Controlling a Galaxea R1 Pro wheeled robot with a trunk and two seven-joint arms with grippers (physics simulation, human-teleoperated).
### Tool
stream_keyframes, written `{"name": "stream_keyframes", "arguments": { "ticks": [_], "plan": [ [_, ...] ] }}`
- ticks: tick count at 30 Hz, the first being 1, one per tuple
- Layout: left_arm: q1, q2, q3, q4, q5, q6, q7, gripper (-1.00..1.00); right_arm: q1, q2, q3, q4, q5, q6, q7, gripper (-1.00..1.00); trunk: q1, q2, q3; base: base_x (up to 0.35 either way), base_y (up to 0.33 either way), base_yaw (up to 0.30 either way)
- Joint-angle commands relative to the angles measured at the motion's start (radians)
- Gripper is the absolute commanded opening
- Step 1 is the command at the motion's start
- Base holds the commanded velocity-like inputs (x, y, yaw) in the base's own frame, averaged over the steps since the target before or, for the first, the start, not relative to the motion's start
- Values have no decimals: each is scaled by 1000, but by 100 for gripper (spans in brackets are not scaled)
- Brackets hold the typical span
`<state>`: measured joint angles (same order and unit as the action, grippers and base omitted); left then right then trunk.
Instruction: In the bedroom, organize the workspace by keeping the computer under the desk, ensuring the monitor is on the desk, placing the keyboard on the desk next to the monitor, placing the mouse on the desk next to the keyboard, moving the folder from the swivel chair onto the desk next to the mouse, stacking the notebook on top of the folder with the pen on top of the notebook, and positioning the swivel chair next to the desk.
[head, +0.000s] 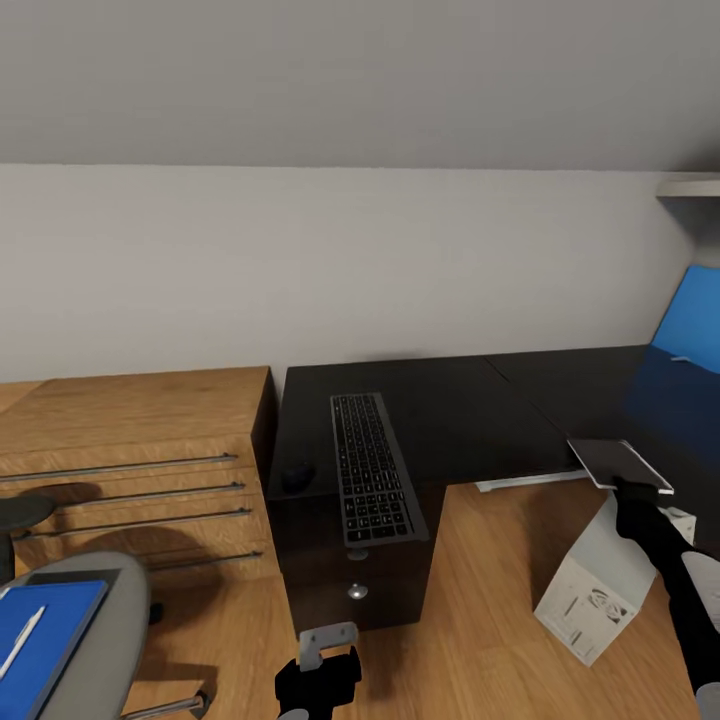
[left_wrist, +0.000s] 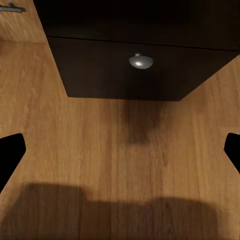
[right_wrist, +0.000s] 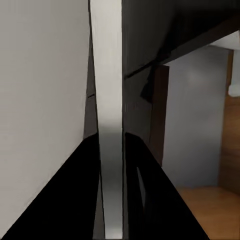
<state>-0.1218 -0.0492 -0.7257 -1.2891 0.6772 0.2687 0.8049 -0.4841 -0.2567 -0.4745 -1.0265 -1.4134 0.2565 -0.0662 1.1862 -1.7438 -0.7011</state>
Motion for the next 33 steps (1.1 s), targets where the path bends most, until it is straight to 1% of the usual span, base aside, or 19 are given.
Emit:
{"name": "stream_keyframes", "arguments": {
  "ticks": [1,7,8,12,13,15,16,18,19,21,22,27,28,30,33],
  "plan": [
    [-1,0,-1,0,4,4,7,100,-1,1,1,-1,-11,4,-6,-100,0,0,-1,0,0,0],
    [-1,-1,-1,12,2,4,7,100,-1,2,23,-1,-12,4,-2,-100,0,0,-1,0,0,0],
    [-1,-1,-1,13,1,4,7,100,-1,2,41,-1,-12,5,3,-100,0,0,-1,0,0,0],
    [-1,-1,-1,14,0,4,7,100,-1,2,74,-1,-11,5,26,-100,0,0,-1,0,0,0],
    [-1,-1,-1,14,0,4,7,100,-1,2,89,-1,-12,6,41,-100,0,0,-1,0,0,0],
    [-1,0,-1,14,0,4,7,100,-1,2,106,-1,-13,6,61,-100,0,0,-1,0,0,0],
    [-1,0,-1,14,0,4,7,100,-1,7,116,1,-14,7,73,-100,0,0,-1,0,0,0],
    [-1,0,-1,14,0,4,7,100,-1,28,121,1,-13,7,79,-100,0,0,-1,0,0,0],
    [-1,0,-1,14,0,3,7,100,-1,46,123,0,-11,7,82,-100,0,0,-1,0,0,0],
    [-1,0,-1,14,0,3,7,100,-1,62,124,-1,-10,7,84,-100,0,0,-1,0,0,0],
    [-1,0,0,14,0,3,7,100,-1,75,125,-1,-9,7,85,-100,0,0,-1,0,0,0],
    [-1,0,0,14,1,3,7,100,-1,104,127,-1,-8,7,87,-100,0,0,-1,0,0,0],
    [-1,0,0,14,1,3,7,100,-1,116,129,-1,-8,7,87,-100,0,0,-1,0,0,0],
    [-1,0,0,14,1,3,7,100,-1,126,132,-1,-8,7,87,-100,0,0,-1,0,0,0],
    [-1,0,0,15,1,3,7,100,-1,146,146,1,-7,7,88,-100,0,0,-1,0,0,0]
  ]
}}
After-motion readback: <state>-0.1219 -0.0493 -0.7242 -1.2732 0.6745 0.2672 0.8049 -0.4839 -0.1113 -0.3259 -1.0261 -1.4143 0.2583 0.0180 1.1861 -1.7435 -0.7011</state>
